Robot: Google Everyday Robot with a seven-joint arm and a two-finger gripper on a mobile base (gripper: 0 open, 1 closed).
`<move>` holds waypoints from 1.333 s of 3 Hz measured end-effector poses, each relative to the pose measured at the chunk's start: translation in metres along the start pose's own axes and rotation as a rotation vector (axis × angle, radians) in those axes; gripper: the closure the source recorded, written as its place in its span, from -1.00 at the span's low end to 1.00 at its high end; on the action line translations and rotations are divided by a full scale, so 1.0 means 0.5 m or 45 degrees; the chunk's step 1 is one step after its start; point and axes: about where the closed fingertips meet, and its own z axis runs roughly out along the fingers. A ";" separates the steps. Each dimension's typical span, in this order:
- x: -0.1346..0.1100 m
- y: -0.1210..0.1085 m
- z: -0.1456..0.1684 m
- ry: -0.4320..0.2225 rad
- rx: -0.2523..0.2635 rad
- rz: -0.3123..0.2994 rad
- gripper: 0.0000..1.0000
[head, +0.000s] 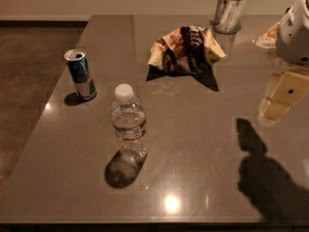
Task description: Move brown chip bag near water bottle
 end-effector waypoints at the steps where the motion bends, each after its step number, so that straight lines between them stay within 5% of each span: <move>1: 0.000 0.000 0.000 0.000 0.000 0.000 -1.00; 2: -0.012 -0.017 0.006 0.009 -0.013 0.022 -1.00; 4: -0.063 -0.212 0.062 -0.098 0.063 0.212 -1.00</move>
Offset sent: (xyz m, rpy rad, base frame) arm 0.0237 0.0077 -0.0033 0.0018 0.0581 -0.0382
